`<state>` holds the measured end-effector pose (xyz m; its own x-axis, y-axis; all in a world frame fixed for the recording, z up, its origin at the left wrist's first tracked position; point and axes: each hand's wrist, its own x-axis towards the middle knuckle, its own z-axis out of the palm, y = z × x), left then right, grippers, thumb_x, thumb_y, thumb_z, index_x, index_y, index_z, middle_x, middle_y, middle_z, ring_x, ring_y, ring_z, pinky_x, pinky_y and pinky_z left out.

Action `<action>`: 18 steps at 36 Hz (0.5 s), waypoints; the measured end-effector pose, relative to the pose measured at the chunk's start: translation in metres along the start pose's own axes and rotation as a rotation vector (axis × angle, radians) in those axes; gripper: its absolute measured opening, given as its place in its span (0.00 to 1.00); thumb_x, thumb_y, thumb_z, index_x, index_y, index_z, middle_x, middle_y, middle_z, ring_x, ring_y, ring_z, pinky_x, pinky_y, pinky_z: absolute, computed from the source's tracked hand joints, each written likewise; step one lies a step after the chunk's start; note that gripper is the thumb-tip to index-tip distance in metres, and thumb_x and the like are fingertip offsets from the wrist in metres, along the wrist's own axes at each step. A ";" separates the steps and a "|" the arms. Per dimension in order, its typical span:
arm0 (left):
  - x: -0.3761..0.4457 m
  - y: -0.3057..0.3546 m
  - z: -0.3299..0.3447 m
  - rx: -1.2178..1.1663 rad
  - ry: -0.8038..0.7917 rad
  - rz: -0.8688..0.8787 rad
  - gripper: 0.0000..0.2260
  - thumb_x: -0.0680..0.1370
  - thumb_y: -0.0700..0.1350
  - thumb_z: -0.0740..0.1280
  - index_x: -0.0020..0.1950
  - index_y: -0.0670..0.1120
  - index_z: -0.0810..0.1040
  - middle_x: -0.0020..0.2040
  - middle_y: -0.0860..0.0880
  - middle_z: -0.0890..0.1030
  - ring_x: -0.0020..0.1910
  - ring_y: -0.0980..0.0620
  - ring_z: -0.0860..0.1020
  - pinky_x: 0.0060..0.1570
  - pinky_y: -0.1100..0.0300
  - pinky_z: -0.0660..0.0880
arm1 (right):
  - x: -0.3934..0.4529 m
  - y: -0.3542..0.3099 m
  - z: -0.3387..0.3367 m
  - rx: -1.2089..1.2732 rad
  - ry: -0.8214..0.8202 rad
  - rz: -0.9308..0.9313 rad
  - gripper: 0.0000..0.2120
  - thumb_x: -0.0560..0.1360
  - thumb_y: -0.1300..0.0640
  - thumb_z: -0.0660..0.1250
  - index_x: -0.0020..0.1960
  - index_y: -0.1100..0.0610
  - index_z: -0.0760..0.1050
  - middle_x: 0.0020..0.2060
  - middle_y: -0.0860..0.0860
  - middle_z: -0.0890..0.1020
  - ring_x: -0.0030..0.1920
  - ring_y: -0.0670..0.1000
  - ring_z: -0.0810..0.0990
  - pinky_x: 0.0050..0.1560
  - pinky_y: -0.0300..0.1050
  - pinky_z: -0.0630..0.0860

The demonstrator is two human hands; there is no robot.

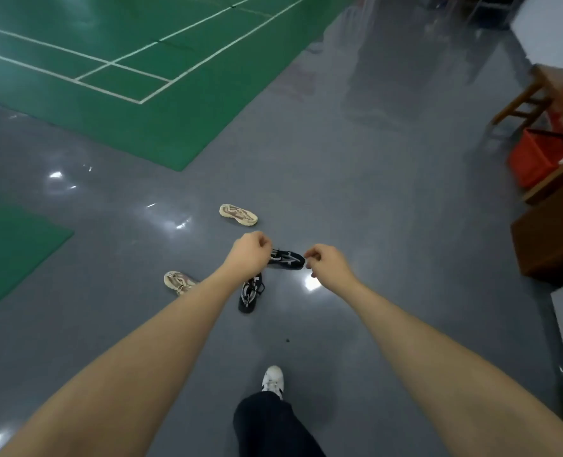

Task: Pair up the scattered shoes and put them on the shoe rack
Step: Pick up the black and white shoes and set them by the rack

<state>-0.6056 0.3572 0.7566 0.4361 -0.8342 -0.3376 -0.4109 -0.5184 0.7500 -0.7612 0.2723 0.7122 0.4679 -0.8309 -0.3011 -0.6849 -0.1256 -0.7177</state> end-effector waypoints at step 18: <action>0.210 -0.017 -0.069 0.123 -0.058 -0.078 0.14 0.81 0.43 0.56 0.64 0.42 0.72 0.61 0.43 0.76 0.56 0.45 0.75 0.48 0.61 0.69 | 0.226 -0.046 0.022 -0.061 -0.113 0.040 0.10 0.75 0.63 0.57 0.48 0.53 0.76 0.42 0.51 0.79 0.41 0.54 0.78 0.44 0.47 0.75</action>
<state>-0.4514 0.2040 0.7120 0.4253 -0.7981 -0.4268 -0.4744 -0.5981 0.6459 -0.6116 0.1019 0.6632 0.4966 -0.7702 -0.4001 -0.7357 -0.1290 -0.6649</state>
